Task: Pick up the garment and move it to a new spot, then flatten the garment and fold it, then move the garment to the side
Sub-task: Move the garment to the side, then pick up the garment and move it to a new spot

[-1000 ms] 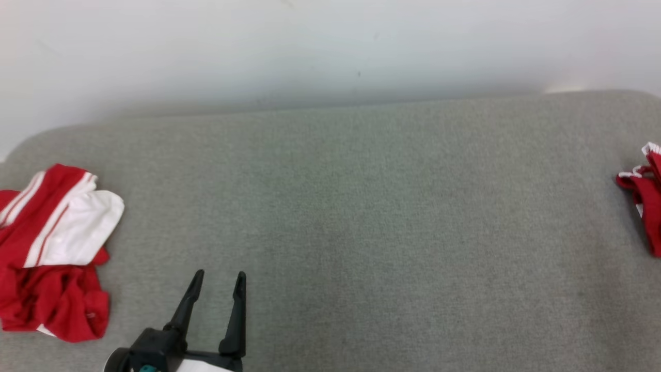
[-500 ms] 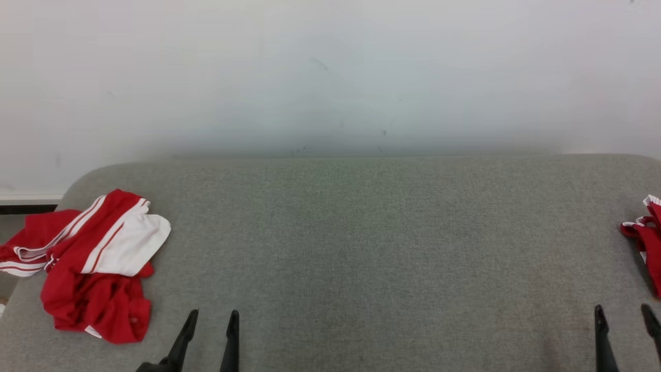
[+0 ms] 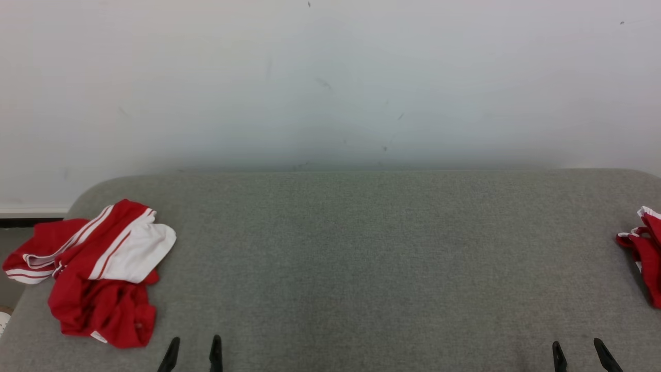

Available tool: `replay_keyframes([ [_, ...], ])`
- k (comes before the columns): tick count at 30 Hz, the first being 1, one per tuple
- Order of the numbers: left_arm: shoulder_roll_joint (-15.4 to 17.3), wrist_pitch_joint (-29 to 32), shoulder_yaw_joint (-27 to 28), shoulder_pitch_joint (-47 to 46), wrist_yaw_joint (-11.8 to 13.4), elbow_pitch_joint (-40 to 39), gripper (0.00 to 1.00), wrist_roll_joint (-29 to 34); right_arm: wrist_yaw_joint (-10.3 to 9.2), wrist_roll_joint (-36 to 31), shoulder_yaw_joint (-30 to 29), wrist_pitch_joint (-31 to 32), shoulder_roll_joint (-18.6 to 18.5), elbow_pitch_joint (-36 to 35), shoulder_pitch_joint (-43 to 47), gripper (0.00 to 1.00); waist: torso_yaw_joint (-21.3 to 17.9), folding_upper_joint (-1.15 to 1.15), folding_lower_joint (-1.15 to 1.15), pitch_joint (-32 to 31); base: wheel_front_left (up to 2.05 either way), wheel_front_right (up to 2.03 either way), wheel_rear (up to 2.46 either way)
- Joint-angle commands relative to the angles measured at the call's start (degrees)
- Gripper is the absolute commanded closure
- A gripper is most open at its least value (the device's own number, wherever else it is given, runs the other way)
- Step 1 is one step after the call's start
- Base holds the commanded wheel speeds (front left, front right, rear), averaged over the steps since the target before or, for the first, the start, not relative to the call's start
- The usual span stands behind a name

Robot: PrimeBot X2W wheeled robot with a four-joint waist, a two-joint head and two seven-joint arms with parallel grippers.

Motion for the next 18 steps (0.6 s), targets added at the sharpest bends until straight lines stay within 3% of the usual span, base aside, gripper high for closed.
replay_keyframes([
  [1,0.2,0.0,0.0,0.6,0.2,-0.1,0.0,-0.4,-0.14,0.0,0.0,-0.4,0.1,0.3,-0.1,0.0,0.1,0.0,0.01,0.0,0.0,0.0,0.0],
  [18,0.2,0.0,-0.5,-0.2,-0.1,0.4,0.0,-0.4,-0.14,1.8,-0.1,-0.4,0.1,-0.1,0.3,0.0,1.4,0.0,0.01,-0.2,0.0,0.0,0.0],
])
